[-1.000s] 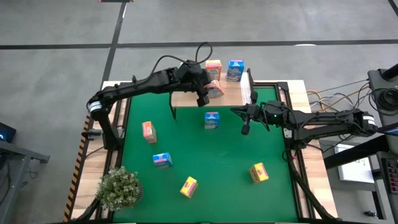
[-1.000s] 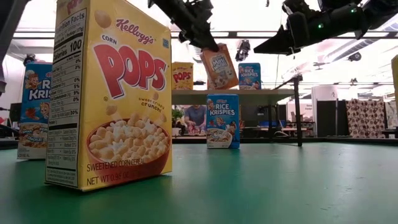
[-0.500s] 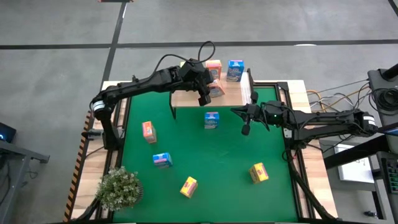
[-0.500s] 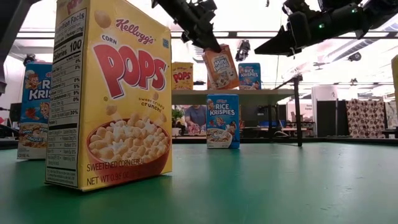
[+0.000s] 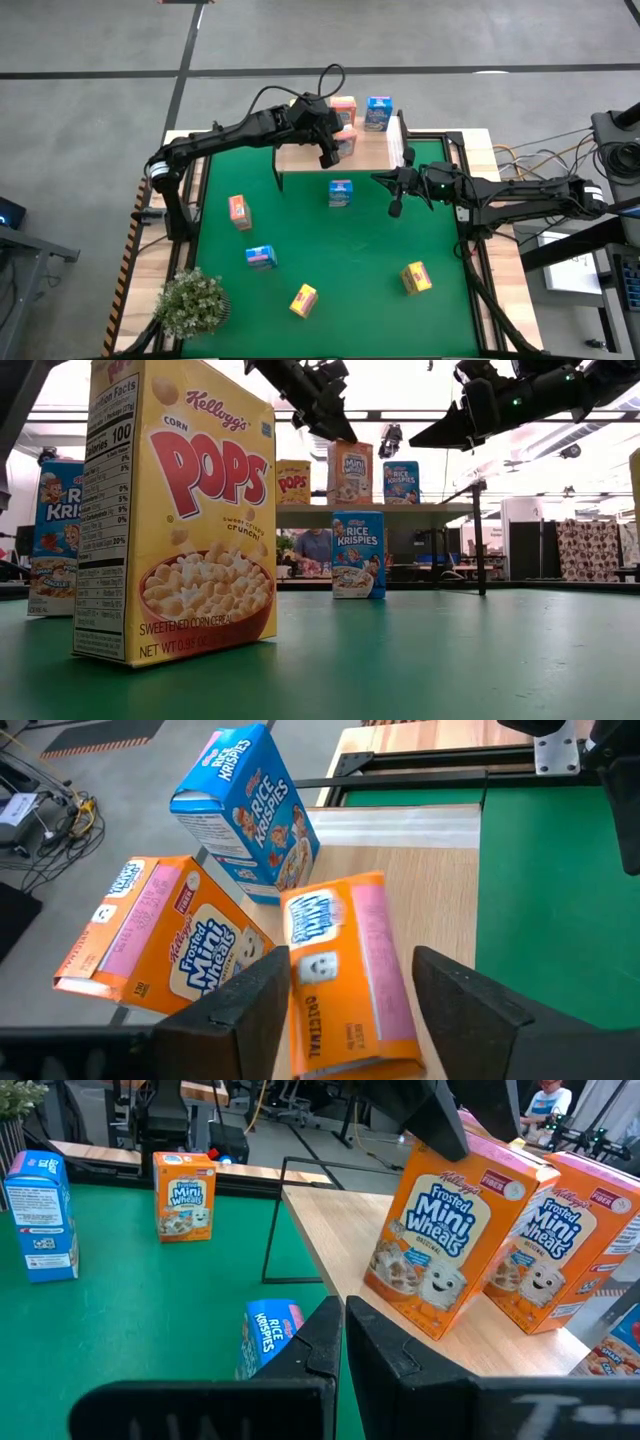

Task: Stack cereal on shelf
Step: Put the right orange cereal box on the shelf aligned with the other orange cereal box

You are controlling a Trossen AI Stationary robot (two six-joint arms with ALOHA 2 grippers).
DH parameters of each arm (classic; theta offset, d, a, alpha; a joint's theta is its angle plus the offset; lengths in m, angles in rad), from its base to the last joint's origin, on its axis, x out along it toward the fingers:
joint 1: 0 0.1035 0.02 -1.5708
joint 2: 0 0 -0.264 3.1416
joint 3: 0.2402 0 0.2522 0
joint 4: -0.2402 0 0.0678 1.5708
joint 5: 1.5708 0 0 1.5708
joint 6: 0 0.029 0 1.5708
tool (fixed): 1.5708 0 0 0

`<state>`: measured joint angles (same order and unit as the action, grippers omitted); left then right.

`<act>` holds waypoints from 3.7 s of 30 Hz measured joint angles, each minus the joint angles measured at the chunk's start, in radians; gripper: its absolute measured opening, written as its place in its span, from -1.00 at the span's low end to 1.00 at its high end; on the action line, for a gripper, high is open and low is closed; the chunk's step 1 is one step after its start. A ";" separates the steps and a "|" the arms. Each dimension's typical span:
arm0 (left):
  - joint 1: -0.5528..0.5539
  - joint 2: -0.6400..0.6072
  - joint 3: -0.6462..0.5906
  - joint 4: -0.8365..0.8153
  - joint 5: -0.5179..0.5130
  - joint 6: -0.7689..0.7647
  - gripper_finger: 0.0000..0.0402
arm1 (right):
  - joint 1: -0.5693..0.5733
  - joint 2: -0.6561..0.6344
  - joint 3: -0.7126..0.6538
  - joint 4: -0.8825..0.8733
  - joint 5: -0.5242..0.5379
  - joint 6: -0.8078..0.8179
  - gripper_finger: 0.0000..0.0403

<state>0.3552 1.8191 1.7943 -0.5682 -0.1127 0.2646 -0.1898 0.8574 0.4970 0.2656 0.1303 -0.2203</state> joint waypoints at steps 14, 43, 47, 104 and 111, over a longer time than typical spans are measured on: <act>-0.007 -0.001 0.121 -0.142 0.000 0.095 0.10 | 0.000 0.000 0.000 0.000 0.000 0.010 -0.96; -0.099 -0.395 -0.673 0.405 -0.060 0.093 -0.80 | -0.094 0.057 0.097 -0.005 0.035 0.150 -0.96; -0.098 -0.423 -0.791 0.555 -0.057 0.082 -0.81 | -0.126 0.095 0.131 0.000 0.029 0.187 -0.96; -0.003 -0.208 -0.892 1.107 -0.003 0.036 -0.81 | -0.328 0.382 0.283 0.046 -0.089 0.133 -0.96; -0.001 -0.204 -0.887 1.103 -0.010 0.036 -0.81 | -0.326 0.388 0.283 0.046 -0.173 0.103 -0.96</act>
<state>0.3538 1.6150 0.9073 0.5346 -0.1225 0.3010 -0.5154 1.2457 0.7803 0.3119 -0.0430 -0.1174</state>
